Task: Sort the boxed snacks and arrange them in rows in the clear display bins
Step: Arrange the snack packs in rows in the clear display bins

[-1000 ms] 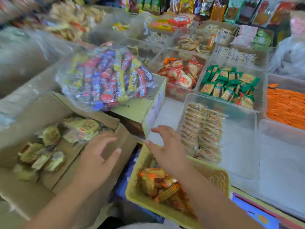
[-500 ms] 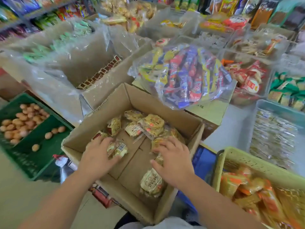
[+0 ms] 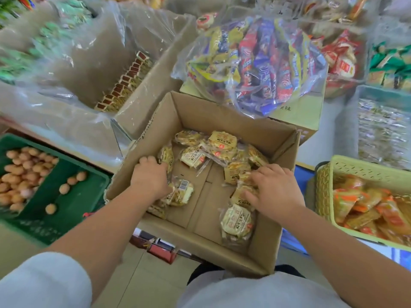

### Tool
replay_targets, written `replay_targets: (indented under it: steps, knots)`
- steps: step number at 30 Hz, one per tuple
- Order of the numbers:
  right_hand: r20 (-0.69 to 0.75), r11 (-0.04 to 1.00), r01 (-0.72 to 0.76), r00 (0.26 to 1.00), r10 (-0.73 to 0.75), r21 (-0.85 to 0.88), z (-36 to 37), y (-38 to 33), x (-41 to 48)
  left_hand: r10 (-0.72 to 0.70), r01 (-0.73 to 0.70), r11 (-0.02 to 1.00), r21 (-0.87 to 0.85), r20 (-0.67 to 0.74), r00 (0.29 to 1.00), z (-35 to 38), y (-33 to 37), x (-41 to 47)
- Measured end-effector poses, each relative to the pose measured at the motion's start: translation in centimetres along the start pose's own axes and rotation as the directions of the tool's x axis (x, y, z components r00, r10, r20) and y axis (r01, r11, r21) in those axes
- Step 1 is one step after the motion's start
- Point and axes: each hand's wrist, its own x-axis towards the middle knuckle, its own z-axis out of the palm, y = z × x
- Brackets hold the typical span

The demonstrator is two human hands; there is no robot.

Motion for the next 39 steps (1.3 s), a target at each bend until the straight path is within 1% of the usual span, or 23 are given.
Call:
replay_targets:
  steps: [2,7,10,12,14,16,17,19,21,24,27,30,32,35,39]
  knots:
    - [-0.007,1.000,-0.004,1.000,0.004,-0.007,0.0,0.0,0.0,0.000,-0.001,1.000,0.028,0.010,1.000,0.1,0.3,0.3]
    - [-0.002,1.000,-0.019,1.000,0.019,-0.005,0.0,-0.2,0.1,0.014,-0.010,1.000,-0.025,0.154,0.988,0.8,0.9,0.5]
    - [0.004,1.000,-0.023,1.000,0.023,-0.002,-0.1,-0.2,0.1,0.026,0.011,0.984,-0.177,0.208,0.978,1.3,1.2,0.7]
    - [0.001,1.000,-0.025,1.000,0.025,0.002,-0.1,-0.3,0.0,0.043,0.004,0.968,-0.252,0.181,0.983,1.4,1.3,1.0]
    - [-0.001,1.000,-0.027,1.000,0.027,0.006,-0.2,-0.3,0.0,0.093,-0.043,0.959,-0.279,0.170,0.981,1.6,1.6,1.2]
    - [0.006,1.000,-0.026,1.000,0.026,0.005,-0.2,-0.4,0.0,0.157,-0.101,0.958,-0.267,0.199,0.967,2.0,2.2,1.4]
    - [0.007,1.000,-0.026,1.000,0.026,0.003,-0.2,-0.4,-0.1,0.175,-0.124,0.966,-0.228,0.217,0.960,2.1,2.6,1.5]
    - [0.006,1.000,-0.029,1.000,0.029,0.002,-0.3,-0.4,-0.1,0.180,-0.152,0.980,-0.127,0.250,0.951,2.4,3.1,1.8]
    - [0.005,1.000,-0.029,1.000,0.029,-0.001,-0.3,-0.5,0.0,0.180,-0.159,0.983,-0.095,0.275,0.945,2.5,3.3,2.4]
    - [0.003,1.000,-0.031,1.000,0.031,-0.001,-0.2,-0.5,0.1,0.178,-0.147,0.982,-0.119,0.321,0.930,2.6,4.1,3.4]
    - [0.005,0.999,-0.035,0.999,0.035,0.002,-0.1,-0.5,0.1,0.133,-0.099,0.989,-0.114,0.353,0.926,2.7,5.7,4.2]
    - [-0.005,0.999,-0.038,0.999,0.038,0.002,0.0,-0.4,0.1,0.044,0.004,0.989,-0.145,0.324,0.945,3.7,7.3,4.3]
    - [-0.009,0.999,-0.040,0.999,0.040,0.007,0.0,-0.4,0.1,0.014,0.039,0.983,-0.181,0.282,0.959,4.4,7.9,4.4]
    - [-0.012,0.999,-0.043,0.999,0.043,0.019,0.1,-0.4,0.1,0.014,0.040,0.978,-0.204,0.258,0.966,4.8,8.0,4.7]
    - [-0.024,0.998,-0.042,0.999,0.043,0.036,0.1,-0.3,0.0,0.029,0.027,0.979,-0.203,0.271,0.962,4.4,7.5,4.9]
